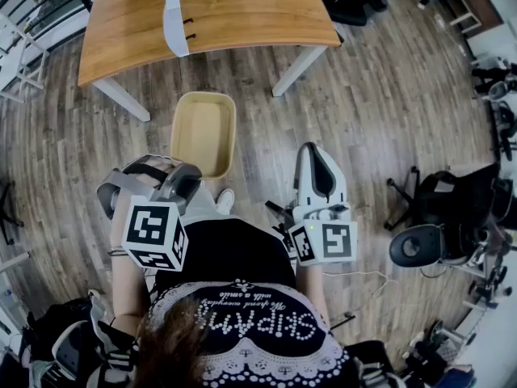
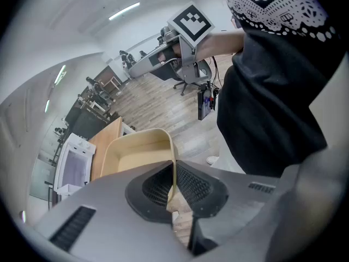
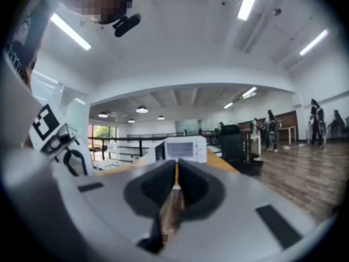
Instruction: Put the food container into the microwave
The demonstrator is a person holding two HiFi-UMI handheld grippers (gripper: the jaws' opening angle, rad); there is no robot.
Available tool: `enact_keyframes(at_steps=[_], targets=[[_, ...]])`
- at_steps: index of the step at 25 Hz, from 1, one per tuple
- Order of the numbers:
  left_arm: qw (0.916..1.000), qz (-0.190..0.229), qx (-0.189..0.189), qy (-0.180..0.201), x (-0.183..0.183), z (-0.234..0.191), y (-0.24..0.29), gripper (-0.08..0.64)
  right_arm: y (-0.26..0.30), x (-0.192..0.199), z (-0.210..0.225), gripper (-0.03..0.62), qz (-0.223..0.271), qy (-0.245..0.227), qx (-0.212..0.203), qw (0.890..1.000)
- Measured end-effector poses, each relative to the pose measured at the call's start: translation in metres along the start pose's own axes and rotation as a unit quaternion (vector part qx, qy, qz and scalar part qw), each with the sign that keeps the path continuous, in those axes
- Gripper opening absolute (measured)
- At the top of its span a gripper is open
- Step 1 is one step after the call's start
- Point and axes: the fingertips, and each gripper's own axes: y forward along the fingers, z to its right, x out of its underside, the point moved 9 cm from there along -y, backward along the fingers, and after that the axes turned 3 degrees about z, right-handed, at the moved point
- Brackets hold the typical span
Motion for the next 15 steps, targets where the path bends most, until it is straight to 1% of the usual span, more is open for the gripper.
enact_keyframes(at_steps=[15], targets=[[1.0,0.009,0.0,0.004,-0.0029,0.0024,0.0,0.044,-0.004,0.0025,0.0017,0.038,-0.003,-0.006,0.001,1.0]])
